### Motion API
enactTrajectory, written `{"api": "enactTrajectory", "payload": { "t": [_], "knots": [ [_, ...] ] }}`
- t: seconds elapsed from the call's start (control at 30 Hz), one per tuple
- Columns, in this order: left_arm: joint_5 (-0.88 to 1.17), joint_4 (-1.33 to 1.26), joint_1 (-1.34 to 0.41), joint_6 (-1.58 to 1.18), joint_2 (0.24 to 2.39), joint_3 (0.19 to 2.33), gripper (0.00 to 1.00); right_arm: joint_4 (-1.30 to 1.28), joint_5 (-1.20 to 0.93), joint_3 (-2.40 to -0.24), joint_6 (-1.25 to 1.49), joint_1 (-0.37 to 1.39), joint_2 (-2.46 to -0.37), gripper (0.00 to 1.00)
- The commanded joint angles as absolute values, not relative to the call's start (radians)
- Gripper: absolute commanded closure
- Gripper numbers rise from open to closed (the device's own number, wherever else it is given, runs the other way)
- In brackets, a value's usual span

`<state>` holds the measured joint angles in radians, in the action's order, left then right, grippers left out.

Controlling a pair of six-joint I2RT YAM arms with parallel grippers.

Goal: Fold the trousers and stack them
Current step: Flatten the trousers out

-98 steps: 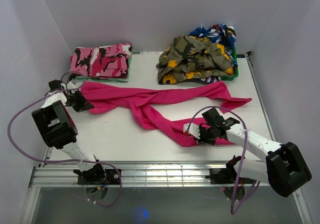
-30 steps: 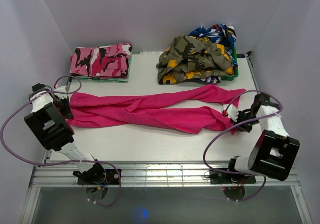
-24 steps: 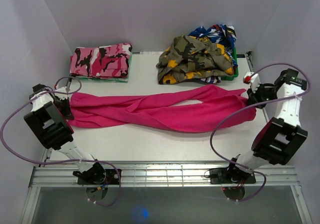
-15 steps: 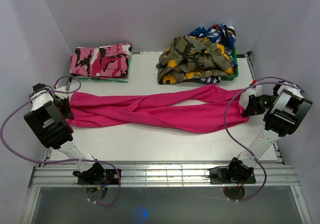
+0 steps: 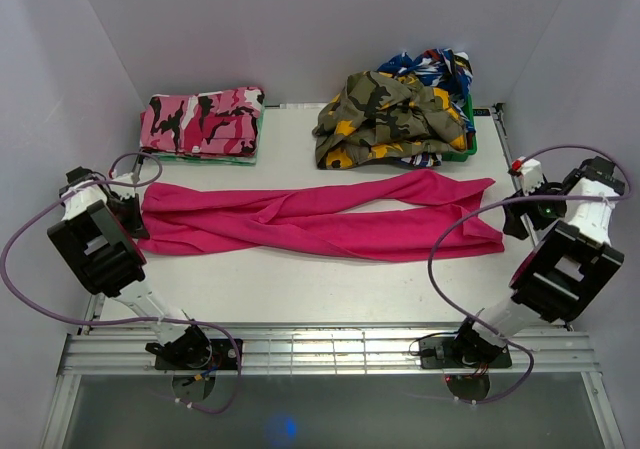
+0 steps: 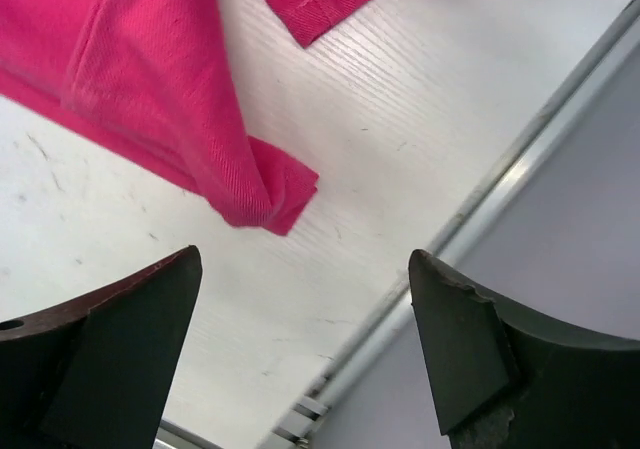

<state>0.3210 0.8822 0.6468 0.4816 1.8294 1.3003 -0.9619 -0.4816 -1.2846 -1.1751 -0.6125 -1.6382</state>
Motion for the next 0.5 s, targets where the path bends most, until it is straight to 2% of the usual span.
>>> {"api": "enactTrajectory", "payload": {
  "t": [0.0,0.23,0.33,0.47],
  "knots": [
    [0.311,0.857,0.653,0.495,1.815,1.319,1.0,-0.965,-0.517,-1.173,-1.522,-0.612,-1.508,0.11],
    [0.302,0.865,0.653,0.489,1.83,1.338,1.0,-1.129,-0.609,-0.988,-1.94,-0.568,-1.335,0.16],
    [0.305,0.865,0.653,0.477,1.842,1.344,1.0,-0.996,-0.589,-0.855,-1.942,-0.5,-1.29,0.16],
    [0.308,0.867,0.653,0.465,1.847,1.345,1.0,-0.819,-0.586,-0.782,-1.876,-0.391,-1.304,0.14]
  ]
}}
